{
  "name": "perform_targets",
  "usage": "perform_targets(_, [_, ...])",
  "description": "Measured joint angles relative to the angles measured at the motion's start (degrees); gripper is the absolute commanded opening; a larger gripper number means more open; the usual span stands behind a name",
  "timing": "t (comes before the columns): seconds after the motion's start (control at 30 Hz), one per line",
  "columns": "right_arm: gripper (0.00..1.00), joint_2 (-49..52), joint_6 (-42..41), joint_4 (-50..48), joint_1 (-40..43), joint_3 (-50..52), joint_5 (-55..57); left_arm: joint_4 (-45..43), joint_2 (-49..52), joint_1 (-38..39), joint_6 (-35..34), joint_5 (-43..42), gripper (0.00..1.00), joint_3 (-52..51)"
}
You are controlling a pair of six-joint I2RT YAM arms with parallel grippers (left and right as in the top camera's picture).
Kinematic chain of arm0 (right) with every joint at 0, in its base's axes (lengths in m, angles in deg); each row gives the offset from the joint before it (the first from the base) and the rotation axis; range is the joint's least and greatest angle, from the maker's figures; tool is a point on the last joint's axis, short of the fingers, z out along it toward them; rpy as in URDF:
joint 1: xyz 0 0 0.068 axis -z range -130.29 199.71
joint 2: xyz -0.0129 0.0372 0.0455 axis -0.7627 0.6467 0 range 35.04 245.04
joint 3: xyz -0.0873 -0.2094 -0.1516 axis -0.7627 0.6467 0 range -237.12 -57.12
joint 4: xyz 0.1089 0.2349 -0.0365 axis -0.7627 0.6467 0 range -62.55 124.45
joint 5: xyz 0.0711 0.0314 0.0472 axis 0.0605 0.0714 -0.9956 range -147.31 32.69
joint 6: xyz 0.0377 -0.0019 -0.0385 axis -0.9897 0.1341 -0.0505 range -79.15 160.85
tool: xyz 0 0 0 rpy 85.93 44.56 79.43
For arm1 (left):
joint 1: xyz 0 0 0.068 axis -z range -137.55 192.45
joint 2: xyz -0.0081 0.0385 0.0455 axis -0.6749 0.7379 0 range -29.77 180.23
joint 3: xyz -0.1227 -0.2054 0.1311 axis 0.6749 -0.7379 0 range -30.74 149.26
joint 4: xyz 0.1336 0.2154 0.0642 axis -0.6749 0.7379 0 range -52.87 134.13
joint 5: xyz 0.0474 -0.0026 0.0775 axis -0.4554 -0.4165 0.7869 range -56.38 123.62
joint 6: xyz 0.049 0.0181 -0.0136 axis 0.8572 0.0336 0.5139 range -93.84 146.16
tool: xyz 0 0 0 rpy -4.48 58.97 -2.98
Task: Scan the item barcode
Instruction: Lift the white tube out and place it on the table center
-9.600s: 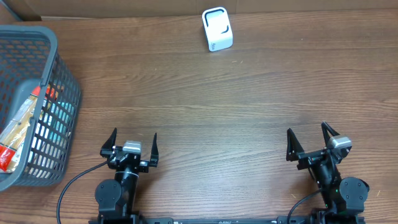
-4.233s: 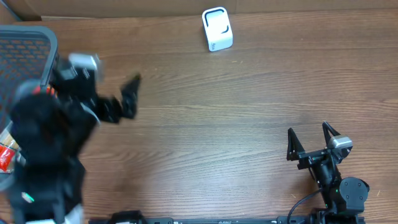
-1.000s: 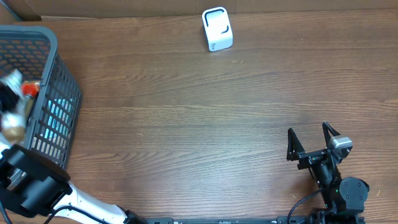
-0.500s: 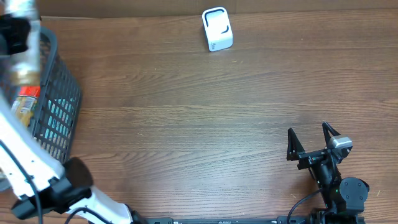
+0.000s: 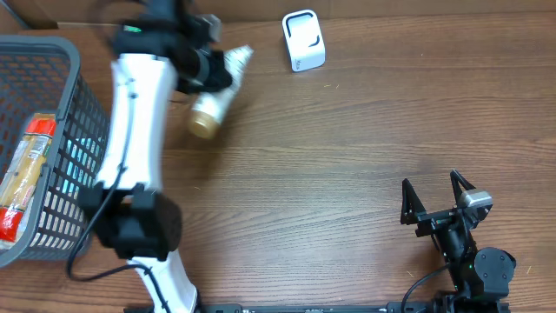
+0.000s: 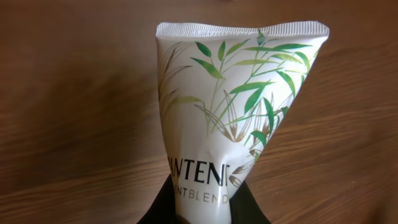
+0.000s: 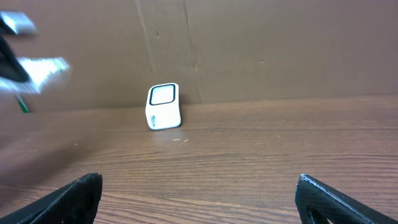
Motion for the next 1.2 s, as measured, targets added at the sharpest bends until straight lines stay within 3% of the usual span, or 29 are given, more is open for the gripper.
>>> perform_targets(0.3, [1.00,0.0,0.0,0.0,0.0,0.0,0.0,-26.7,1.3,11.5,-7.7,1.1,0.04,-25.1])
perform_targets(0.47, [1.00,0.0,0.0,0.0,0.0,0.0,0.0,-33.0,1.3,14.2,-10.6,1.1,0.05,-32.9])
perform_targets(0.53, [1.00,0.0,0.0,0.0,0.0,0.0,0.0,-33.9,1.3,15.0,-11.3,1.2,0.14,-34.7])
perform_targets(0.63, [1.00,0.0,0.0,0.0,0.0,0.0,0.0,-34.1,1.3,16.2,-12.2,1.4,0.37,-35.8])
perform_targets(0.73, [1.00,0.0,0.0,0.0,0.0,0.0,0.0,-33.7,1.3,17.3,-12.9,1.2,0.53,-35.9])
perform_targets(0.8, [1.00,0.0,0.0,0.0,0.0,0.0,0.0,-33.5,1.3,18.1,-13.0,1.1,0.72,-35.9])
perform_targets(1.0, [1.00,0.0,0.0,0.0,0.0,0.0,0.0,-24.5,1.2,16.5,-11.1,1.0,1.00,-29.6])
perform_targets(1.2, [1.00,0.1,0.0,0.0,0.0,0.0,0.0,-11.0,-1.0,6.3,-7.0,1.0,0.99,-4.9])
